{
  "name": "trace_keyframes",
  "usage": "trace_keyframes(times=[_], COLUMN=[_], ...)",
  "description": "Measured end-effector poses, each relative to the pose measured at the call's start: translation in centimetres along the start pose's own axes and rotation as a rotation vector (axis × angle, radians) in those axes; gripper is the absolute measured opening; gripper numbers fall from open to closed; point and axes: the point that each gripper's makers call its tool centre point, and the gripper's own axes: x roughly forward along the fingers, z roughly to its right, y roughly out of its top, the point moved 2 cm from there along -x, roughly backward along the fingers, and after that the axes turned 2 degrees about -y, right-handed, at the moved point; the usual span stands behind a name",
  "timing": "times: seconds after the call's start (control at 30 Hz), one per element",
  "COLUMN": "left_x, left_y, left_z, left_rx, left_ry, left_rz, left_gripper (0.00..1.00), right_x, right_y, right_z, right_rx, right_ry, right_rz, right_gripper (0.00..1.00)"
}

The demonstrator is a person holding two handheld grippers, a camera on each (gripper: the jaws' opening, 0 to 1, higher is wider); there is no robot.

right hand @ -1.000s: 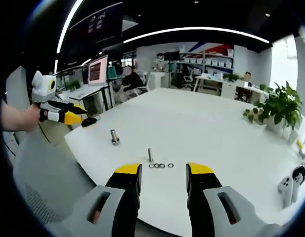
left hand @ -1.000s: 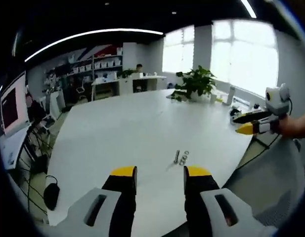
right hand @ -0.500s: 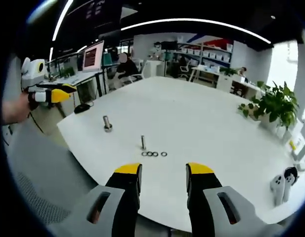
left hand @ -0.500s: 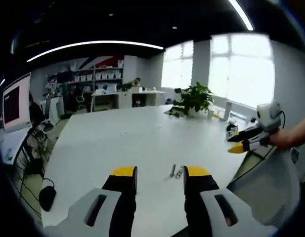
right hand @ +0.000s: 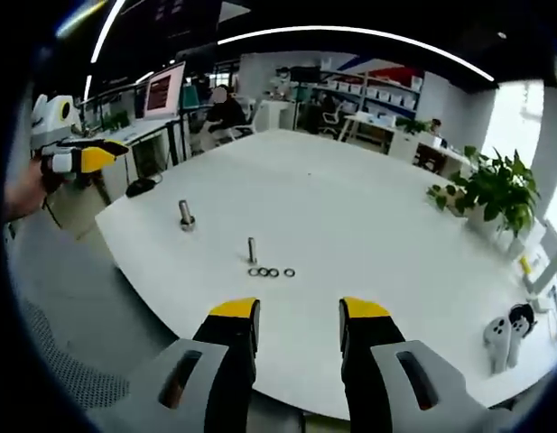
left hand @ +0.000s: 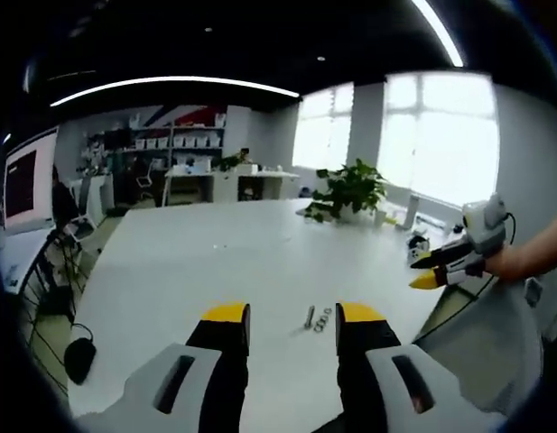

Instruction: Place the washer onto the threaded stud by aligning its center hole with the stud, sliding it down to the base, and recovering from edge contact or off-axis alignment until the washer reaches the visible bottom stop.

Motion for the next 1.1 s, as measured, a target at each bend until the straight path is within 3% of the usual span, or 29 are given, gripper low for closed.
trace_keyframes(times=[0.4,0.5,0.6,0.9,1.03,1.1], left_x=[-0.2,-0.4,-0.4,-0.5,-0.8,-0.8], left_y=[-0.2,-0.4,-0.3,0.0,-0.2,-0.3], left_z=[0.0,-0.1,-0.2,-0.1,-0.6,-0.7], left_rx=[-0.035,-0.016,-0.023,-0.002,-0.023,-0.031], left_ry=[-0.002,0.006,0.005,-0.001,0.014,0.018], left_rz=[0.002,-0.007,-0.003,0.005,0.006,0.004], left_gripper=[0.37,0.37,0.36,0.36,0.36,0.36], right_x=[0.1,-0.1,0.3,1.1,1.9,2.5], right_y=[-0.3,-0.1,-0.3,0.0,0.0,0.3], right_z=[0.1,0.3,0.2,-2.2,-2.2,-2.5], right_rx=[-0.037,0.009,-0.015,-0.173,-0.185,-0.141], right_ry=[-0.017,-0.015,-0.013,0.08,0.1,0.127], right_rz=[-0.024,-0.008,-0.034,-0.082,-0.11,-0.123], right_gripper=[0.38,0.38,0.38,0.39,0.39,0.39])
